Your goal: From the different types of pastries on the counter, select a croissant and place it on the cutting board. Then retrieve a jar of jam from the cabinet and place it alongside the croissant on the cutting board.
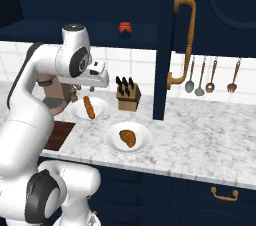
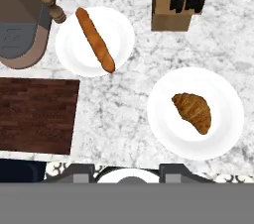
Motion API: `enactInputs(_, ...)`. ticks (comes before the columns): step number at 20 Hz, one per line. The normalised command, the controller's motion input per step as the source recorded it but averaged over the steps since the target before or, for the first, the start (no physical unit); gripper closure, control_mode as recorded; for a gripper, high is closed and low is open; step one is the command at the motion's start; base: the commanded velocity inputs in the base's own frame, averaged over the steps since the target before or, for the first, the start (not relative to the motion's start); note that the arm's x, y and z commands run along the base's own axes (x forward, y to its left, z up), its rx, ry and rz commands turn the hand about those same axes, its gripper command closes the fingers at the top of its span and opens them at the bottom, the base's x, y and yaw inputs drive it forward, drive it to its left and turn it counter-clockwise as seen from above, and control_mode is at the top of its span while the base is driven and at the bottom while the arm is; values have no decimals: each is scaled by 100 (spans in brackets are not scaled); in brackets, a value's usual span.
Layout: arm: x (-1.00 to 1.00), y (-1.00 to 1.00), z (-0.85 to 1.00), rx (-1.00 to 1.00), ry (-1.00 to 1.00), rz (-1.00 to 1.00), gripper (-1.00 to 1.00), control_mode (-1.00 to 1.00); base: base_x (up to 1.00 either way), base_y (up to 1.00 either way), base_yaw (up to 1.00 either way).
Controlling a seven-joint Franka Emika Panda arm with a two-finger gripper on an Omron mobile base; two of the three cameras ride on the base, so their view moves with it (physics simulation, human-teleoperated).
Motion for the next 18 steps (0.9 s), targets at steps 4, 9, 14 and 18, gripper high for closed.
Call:
enactInputs(4,0,-13,0,0,6,0,-100,-100,0,0,0)
enactInputs(9,0,-36,-8,0,6,2,-100,-100,0,0,0)
enactInputs(14,3,-27,-46,-4,17,2,-100,-100,0,0,0)
enactInputs(18,11,-18,-56,-6,25,0,-100,-100,0,0,0)
